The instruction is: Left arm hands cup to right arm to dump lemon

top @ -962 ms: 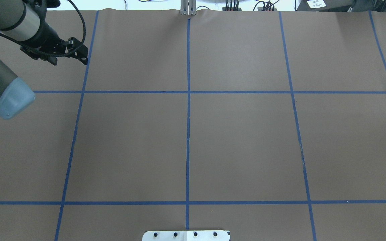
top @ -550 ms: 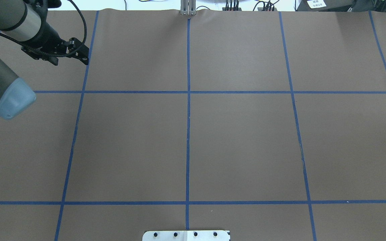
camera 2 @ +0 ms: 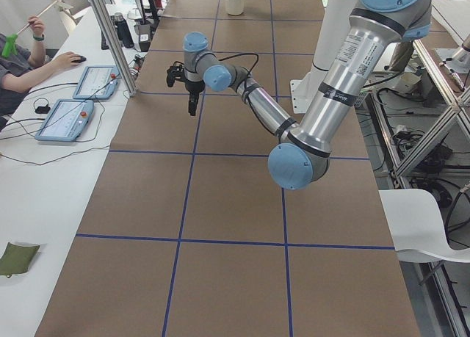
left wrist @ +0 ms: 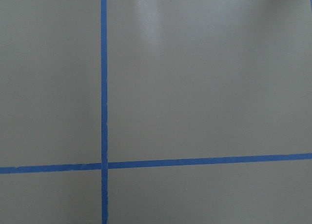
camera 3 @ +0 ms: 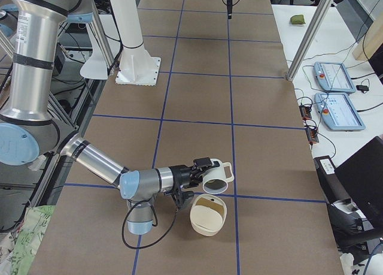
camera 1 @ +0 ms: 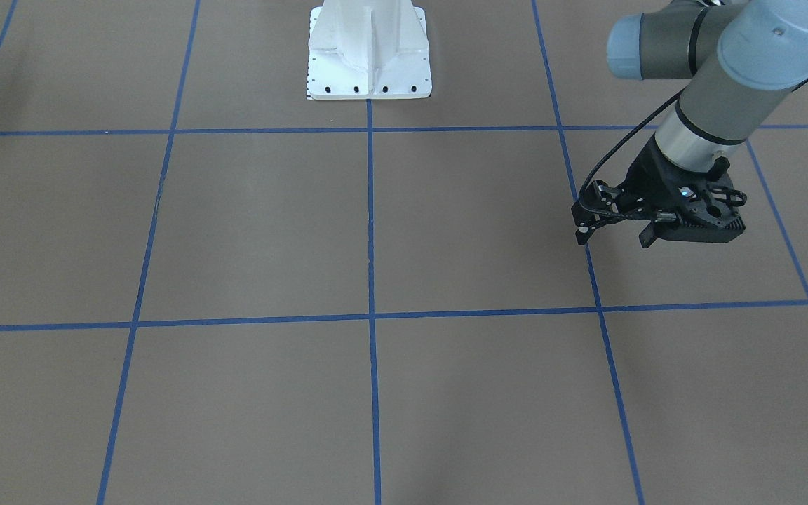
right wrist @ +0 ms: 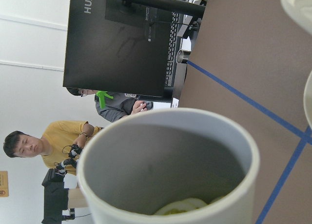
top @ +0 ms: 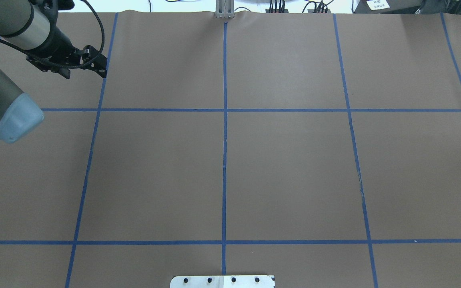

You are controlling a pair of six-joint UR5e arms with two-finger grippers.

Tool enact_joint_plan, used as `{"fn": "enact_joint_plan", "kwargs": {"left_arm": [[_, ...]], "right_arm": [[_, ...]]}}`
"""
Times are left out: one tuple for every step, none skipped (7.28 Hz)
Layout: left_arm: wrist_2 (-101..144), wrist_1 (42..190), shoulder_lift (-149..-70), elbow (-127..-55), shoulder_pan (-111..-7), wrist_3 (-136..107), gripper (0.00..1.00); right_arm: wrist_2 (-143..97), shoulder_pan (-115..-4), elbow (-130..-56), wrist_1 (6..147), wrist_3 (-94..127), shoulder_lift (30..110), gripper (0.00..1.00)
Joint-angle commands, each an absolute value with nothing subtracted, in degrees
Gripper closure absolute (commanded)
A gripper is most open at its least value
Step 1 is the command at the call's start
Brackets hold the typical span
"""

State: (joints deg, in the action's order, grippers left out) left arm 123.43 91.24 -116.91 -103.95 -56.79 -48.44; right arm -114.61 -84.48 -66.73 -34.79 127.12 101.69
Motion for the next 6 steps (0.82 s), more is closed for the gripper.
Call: {"fn": "enact_joint_plan", "kwargs": {"left_arm": [[123.4, 91.23, -116.98, -103.89, -56.69, -48.34, 0.0], [123.4, 91.23, -116.98, -103.8, -56.69, -48.25, 0.0], [123.4, 91.23, -116.98, -103.71, -56.52, -48.25, 0.0], [123.4, 91.23, -116.98, -103.71, -56.51, -48.25, 0.0], [121.92, 91.23, -116.98, -103.62, -56.51, -47.99, 0.0], [121.21, 91.23, -116.98, -103.54, -56.17, -47.9, 0.0]], "right_arm": [[-114.52, -84.46, -66.71, -35.85, 136.28, 101.08, 0.9], [-114.52, -84.46, -66.45, -36.03, 141.02, 100.29, 0.9], [-114.52, -84.46, -66.1, -36.04, 142.63, 100.11, 0.9], [-114.61, -84.46, -66.09, -36.12, 146.3, 99.67, 0.9], [-114.61, -84.46, -65.48, -37.6, 148.69, 99.67, 0.9], [-114.61, -84.46, -65.3, -38.49, 151.67, 99.67, 0.9]]}}
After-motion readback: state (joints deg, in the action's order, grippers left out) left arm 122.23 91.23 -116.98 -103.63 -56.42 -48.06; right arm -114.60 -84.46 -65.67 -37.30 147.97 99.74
